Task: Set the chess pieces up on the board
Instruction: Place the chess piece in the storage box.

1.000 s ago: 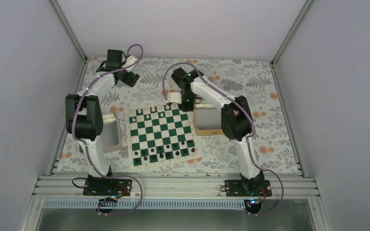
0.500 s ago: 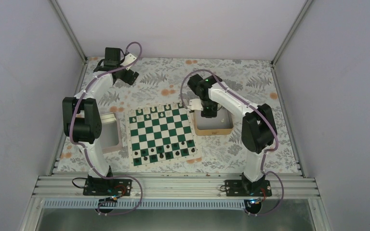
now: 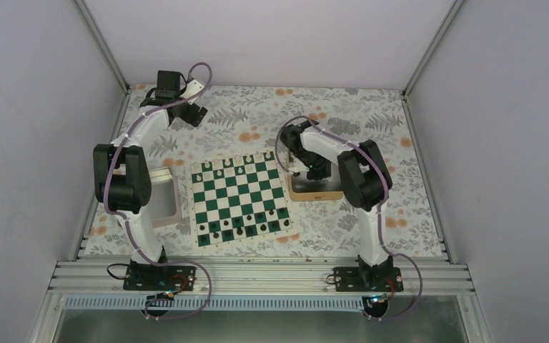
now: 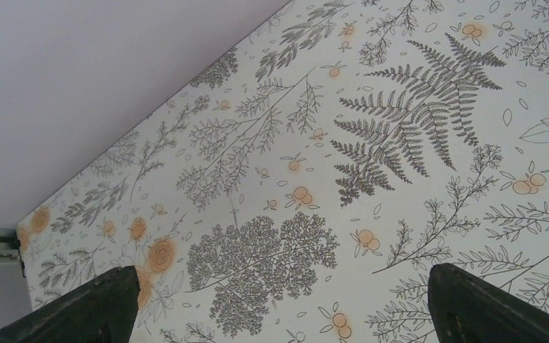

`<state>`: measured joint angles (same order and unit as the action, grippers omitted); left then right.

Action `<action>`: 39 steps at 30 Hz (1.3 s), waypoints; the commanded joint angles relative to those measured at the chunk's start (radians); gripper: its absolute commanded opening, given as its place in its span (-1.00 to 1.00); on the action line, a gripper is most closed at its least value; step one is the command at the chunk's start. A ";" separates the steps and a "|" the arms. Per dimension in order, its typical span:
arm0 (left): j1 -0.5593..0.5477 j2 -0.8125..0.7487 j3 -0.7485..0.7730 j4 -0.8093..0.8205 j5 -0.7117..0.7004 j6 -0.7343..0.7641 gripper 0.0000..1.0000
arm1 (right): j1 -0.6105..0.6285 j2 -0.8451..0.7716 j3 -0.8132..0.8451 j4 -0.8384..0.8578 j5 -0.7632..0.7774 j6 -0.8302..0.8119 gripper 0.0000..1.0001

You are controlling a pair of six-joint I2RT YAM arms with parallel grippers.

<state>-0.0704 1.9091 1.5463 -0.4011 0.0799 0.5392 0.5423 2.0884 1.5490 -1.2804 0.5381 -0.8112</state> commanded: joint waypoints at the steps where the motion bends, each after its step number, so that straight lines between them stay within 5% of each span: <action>1: -0.002 -0.027 -0.003 -0.001 0.008 0.011 1.00 | 0.004 0.087 0.105 -0.008 0.070 -0.008 -0.80; 21: -0.002 -0.027 -0.006 -0.001 0.009 0.014 1.00 | 0.004 0.080 0.181 -0.007 0.001 -0.037 -0.52; 33: -0.003 -0.035 -0.009 0.013 0.008 0.011 1.00 | -0.124 -0.153 0.172 0.001 -0.392 -0.117 -0.41; 39: -0.006 -0.036 -0.008 0.013 0.009 0.010 1.00 | -0.174 -0.179 0.066 0.075 -0.449 -0.118 -0.38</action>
<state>-0.0704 1.9079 1.5452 -0.3985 0.0799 0.5426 0.3813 1.9018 1.6806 -1.2427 0.1890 -0.8993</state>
